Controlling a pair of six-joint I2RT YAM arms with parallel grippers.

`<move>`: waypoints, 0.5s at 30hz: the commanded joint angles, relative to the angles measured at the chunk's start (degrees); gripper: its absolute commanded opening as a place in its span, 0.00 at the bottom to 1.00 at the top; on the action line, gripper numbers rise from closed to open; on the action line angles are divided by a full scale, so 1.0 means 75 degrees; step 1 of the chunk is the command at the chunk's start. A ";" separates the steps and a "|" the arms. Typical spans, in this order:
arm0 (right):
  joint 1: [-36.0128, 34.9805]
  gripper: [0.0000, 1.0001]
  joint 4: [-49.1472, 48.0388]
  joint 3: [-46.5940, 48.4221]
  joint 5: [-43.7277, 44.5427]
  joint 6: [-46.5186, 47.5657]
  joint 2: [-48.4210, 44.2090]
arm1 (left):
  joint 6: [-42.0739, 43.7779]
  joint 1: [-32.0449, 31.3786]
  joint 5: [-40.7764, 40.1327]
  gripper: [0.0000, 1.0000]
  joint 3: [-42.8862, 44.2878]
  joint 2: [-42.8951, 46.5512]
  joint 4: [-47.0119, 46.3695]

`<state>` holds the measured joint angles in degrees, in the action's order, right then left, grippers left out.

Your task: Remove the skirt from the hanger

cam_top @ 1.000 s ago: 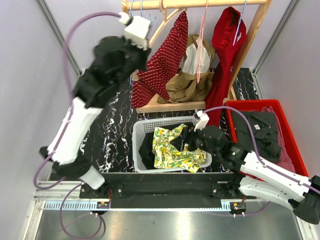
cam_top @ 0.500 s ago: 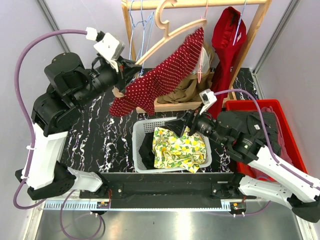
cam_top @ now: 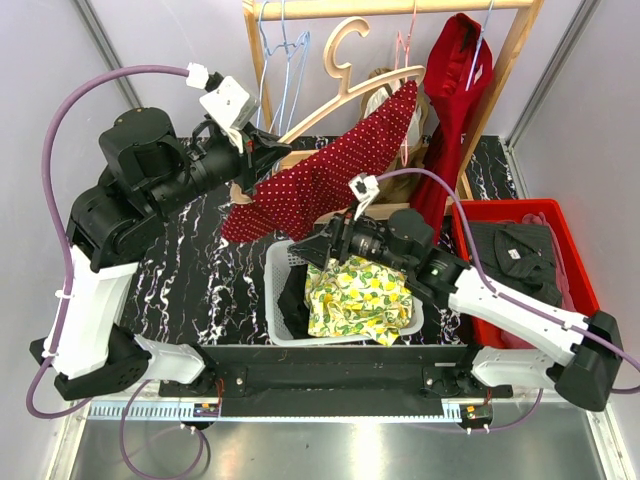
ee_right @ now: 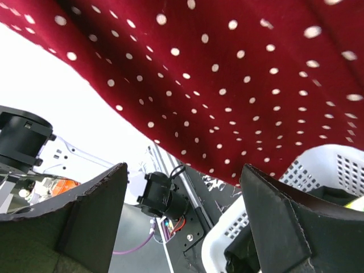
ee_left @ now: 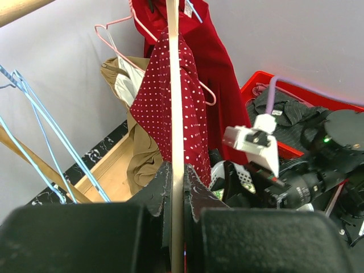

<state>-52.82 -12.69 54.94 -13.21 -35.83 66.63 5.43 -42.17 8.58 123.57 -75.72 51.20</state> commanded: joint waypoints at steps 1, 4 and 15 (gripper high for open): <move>-0.0071 0.87 -0.0722 0.0632 -0.0359 -0.0039 0.0419 | -0.0115 -0.0002 0.0122 0.00 0.0153 0.0182 -0.0850; -0.0350 0.86 -0.0559 0.0959 -0.0231 0.0380 0.0817 | -0.0127 -0.0002 0.0064 0.00 0.0153 0.0147 -0.0850; -0.2014 0.34 0.1011 0.2132 0.3129 0.2842 0.1440 | -0.0138 0.0010 -0.0112 0.00 0.0048 0.0182 -0.0862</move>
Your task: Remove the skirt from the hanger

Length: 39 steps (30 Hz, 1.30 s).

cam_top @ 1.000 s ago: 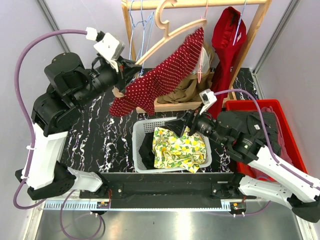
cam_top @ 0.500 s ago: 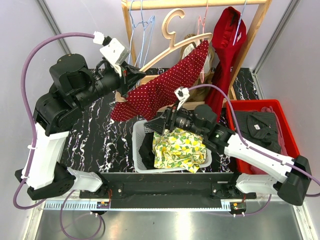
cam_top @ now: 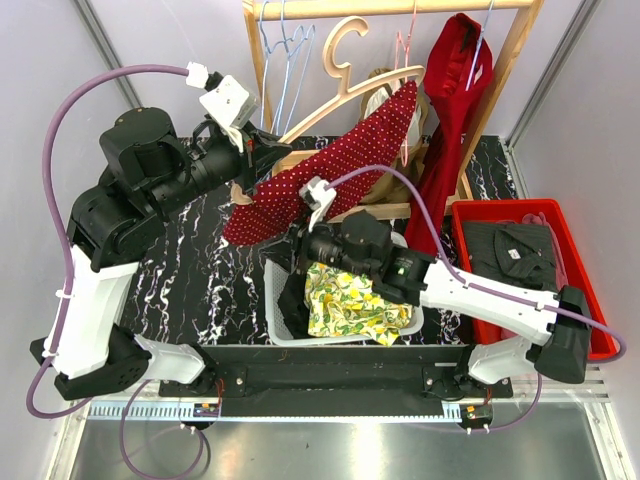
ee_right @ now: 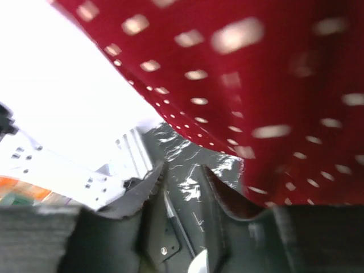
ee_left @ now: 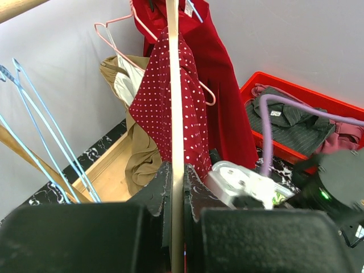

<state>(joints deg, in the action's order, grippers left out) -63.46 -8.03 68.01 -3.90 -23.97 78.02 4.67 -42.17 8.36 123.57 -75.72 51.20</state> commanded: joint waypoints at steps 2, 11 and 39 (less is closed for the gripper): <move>-0.1133 0.36 0.0694 0.0517 0.3095 0.1986 -0.0160 | -0.0001 0.0010 -0.0130 0.00 -0.0011 0.0194 -0.0862; -0.2108 0.66 0.1293 0.0355 0.5019 0.3043 -0.0535 | -0.0001 0.0010 -0.0283 0.00 0.0001 0.0112 -0.0885; -0.1395 0.49 -0.0898 0.0143 0.6451 0.5012 0.0098 | 0.0022 0.0021 -0.0540 0.00 -0.0058 0.0147 -0.0967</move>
<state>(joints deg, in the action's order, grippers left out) -75.70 -12.40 66.13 47.64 14.98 81.71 4.64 -42.15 5.13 122.10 -75.83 50.59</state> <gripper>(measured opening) 0.628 0.057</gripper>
